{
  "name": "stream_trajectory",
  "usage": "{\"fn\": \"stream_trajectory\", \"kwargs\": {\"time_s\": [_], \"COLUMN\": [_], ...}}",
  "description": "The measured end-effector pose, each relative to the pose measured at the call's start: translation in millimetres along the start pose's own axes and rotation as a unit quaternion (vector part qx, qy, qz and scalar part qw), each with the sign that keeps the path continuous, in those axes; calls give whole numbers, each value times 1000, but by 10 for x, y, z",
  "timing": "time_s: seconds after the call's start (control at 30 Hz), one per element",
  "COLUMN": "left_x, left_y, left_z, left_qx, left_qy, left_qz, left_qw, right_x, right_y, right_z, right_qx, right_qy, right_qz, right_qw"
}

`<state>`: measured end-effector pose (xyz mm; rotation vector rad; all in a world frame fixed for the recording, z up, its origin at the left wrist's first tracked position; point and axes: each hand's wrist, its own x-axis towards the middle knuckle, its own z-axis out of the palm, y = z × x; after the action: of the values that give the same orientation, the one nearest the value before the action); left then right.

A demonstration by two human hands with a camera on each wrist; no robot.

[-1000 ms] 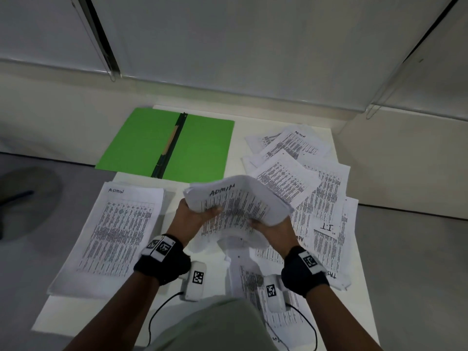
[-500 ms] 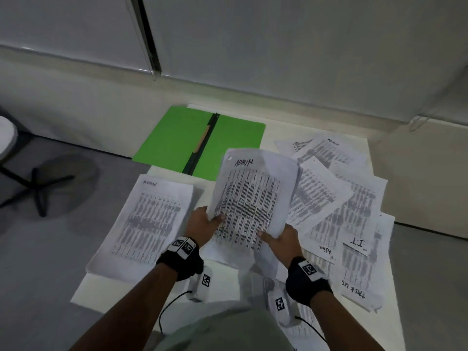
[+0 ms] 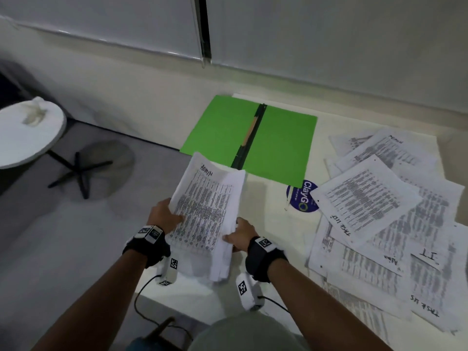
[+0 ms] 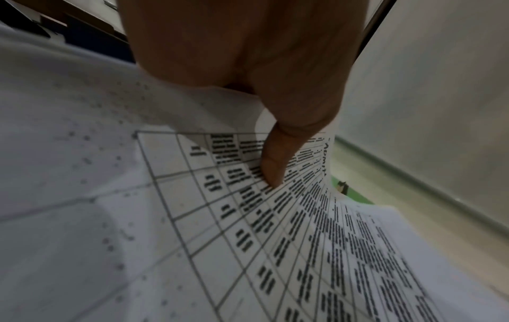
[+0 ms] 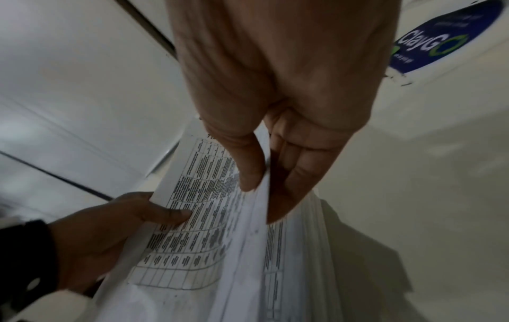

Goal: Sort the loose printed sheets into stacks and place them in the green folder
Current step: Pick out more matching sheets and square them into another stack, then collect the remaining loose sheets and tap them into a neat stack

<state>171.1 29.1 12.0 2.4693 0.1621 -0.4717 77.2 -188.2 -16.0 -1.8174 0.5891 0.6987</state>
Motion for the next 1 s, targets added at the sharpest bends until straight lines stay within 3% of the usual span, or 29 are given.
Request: {"fn": "stream_trajectory", "kwargs": {"time_s": [0.17,0.27,0.33,0.4,0.5,0.6,0.7,0.87,1.0], "left_x": [169,178,113,17,-136,-341,-528,-621,-539], "left_y": [-306,-365,-268,-60,361,873,1406,2343,2941], "left_z": [110,232,354,507,851,1282,1715,2386,2856], "left_qx": [42,82,108,92,44,-10,-27,4,76], "left_qy": [-24,49,100,108,45,-75,-150,-232,-251], "left_qz": [-38,-53,-9,67,162,197,235,240,220], "left_qw": [998,994,989,988,985,978,960,943,940], "right_x": [-25,-140,-287,-508,-850,-1183,-1498,-1737,-1637], "right_y": [-10,214,463,768,1338,1927,2387,2847,3031], "right_z": [172,29,-192,-483,-1015,-1590,-2162,-3022,-3618], "right_qx": [-66,-56,14,73,113,163,188,188,147], "right_qy": [-13,4,35,79,165,227,271,310,317], "right_qz": [40,69,80,92,113,146,179,189,167], "right_qw": [997,996,996,990,973,949,927,913,922]}}
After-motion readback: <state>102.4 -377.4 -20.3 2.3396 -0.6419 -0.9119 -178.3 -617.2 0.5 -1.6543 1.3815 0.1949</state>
